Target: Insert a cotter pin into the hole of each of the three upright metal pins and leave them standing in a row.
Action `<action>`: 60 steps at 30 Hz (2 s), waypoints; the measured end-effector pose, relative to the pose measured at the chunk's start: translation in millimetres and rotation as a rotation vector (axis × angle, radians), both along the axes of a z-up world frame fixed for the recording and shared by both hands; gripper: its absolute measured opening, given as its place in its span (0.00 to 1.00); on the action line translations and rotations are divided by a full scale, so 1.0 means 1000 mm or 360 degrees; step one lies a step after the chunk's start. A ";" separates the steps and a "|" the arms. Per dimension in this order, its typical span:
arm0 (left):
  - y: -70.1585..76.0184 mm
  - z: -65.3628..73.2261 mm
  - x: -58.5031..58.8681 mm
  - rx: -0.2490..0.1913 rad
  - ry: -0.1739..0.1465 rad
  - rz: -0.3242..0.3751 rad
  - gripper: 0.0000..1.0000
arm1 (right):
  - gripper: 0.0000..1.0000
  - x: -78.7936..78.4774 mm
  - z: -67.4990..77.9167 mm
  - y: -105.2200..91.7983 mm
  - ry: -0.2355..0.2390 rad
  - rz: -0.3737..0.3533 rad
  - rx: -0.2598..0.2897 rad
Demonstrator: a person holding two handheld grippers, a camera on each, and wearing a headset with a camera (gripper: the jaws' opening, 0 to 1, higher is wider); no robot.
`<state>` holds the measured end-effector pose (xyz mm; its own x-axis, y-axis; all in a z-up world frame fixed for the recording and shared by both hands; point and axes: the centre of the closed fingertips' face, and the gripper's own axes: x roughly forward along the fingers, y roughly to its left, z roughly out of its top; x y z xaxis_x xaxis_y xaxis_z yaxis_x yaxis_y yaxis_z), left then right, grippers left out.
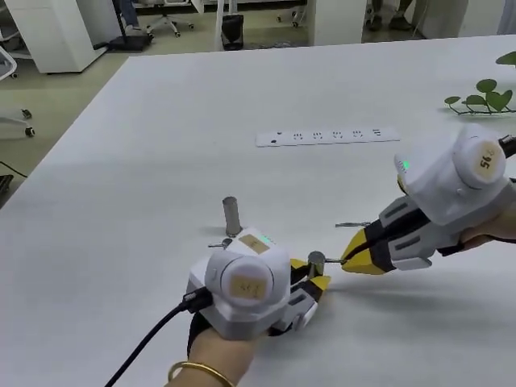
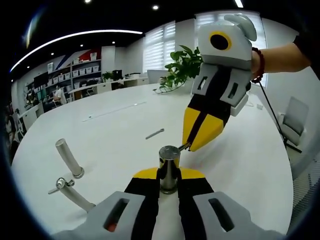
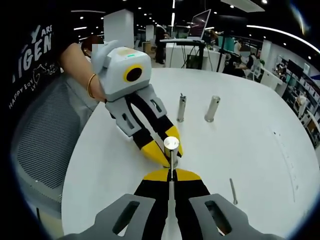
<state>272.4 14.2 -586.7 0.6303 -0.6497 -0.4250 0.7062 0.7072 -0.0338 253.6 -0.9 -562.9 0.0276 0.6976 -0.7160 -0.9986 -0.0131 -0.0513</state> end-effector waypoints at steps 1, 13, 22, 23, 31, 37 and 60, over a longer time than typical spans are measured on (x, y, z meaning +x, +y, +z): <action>0.000 0.000 0.000 0.0002 -0.0002 -0.0002 0.10 | 0.00 0.000 0.000 0.000 0.0001 -0.0001 -0.0002; -0.001 0.000 -0.001 0.0023 -0.0013 -0.0011 0.10 | 0.00 0.000 -0.001 0.010 -0.0013 0.0015 -0.0026; -0.001 -0.001 -0.002 0.0036 -0.0010 -0.0010 0.10 | 0.01 0.001 -0.001 0.011 -0.0029 -0.0022 -0.0066; -0.001 -0.001 -0.002 0.0036 -0.0008 -0.0008 0.10 | 0.03 0.000 -0.001 0.011 -0.0029 -0.0026 -0.0070; -0.001 -0.002 -0.002 0.0045 -0.0010 -0.0007 0.10 | 0.10 -0.001 0.005 -0.001 0.0013 -0.0096 -0.0040; 0.000 -0.002 -0.002 0.0042 -0.0007 -0.0010 0.10 | 0.03 0.001 0.006 -0.005 0.0004 -0.0127 -0.0033; 0.000 -0.004 -0.001 0.0028 0.0026 0.0026 0.10 | 0.00 0.001 0.005 0.006 -0.0042 -0.0089 -0.0036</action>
<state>271.5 14.5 -590.3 0.6337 -0.6315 -0.4468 0.6939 0.7193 -0.0325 254.7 4.9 -557.9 0.0851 0.6779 -0.7302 -0.9961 0.0413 -0.0778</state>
